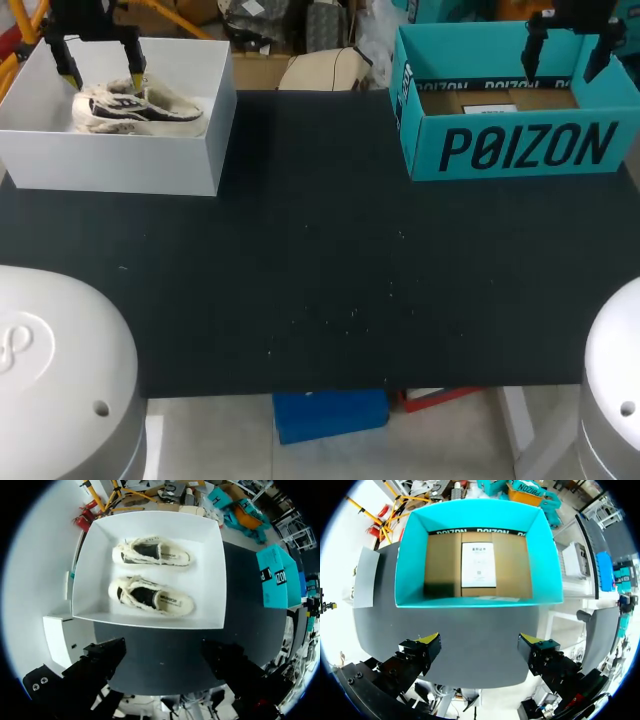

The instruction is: Take the shoe out of the shoebox, open the shoe tongue, remove and reinsert the insole, then place the shoe into the shoebox

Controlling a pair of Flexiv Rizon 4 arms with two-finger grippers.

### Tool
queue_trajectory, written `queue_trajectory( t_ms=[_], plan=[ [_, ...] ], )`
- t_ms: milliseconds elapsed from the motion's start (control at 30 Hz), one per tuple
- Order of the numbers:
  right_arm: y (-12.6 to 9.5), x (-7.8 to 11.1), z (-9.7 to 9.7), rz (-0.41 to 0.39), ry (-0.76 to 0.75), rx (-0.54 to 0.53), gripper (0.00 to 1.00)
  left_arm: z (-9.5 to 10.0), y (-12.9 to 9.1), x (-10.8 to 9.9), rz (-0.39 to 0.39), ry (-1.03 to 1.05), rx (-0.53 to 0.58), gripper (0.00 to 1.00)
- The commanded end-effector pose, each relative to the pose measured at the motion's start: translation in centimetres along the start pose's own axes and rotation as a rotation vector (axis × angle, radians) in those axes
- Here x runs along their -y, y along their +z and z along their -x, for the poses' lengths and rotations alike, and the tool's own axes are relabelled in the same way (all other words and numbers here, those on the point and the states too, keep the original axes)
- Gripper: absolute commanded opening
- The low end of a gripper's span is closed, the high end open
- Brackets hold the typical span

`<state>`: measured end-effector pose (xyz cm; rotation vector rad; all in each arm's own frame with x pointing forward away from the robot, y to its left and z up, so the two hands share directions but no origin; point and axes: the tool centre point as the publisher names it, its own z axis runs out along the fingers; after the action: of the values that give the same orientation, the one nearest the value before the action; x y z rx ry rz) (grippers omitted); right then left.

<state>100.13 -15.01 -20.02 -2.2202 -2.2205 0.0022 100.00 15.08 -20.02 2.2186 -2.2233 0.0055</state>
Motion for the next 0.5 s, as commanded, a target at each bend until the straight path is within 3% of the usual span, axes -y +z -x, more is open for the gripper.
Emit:
queue_trajectory(
  t_ms=[33, 333, 367, 433, 500],
  plan=[
    [0.0, 0.0, 0.0, 0.000, 0.000, 0.000, 1.00, 0.0, 0.0, 0.0, 0.000, 0.000, 0.000, 1.00],
    [0.0, 0.0, 0.0, 0.000, 0.000, 0.000, 1.00, 0.0, 0.0, 0.0, 0.000, 0.000, 0.000, 1.00],
    [0.0, 0.0, 0.0, 0.000, 0.000, 0.000, 1.00, -0.4, -0.4, 0.2, -0.024, 0.149, -0.006, 1.00],
    [0.0, 0.0, 0.0, 0.000, 0.000, 0.000, 1.00, -0.7, -0.8, 0.5, -0.024, 0.290, 0.092, 1.00],
    [0.0, 0.0, 0.0, 0.000, 0.000, 0.000, 1.00, -0.6, -1.2, 0.7, -0.037, 0.427, 0.053, 1.00]
  ],
)
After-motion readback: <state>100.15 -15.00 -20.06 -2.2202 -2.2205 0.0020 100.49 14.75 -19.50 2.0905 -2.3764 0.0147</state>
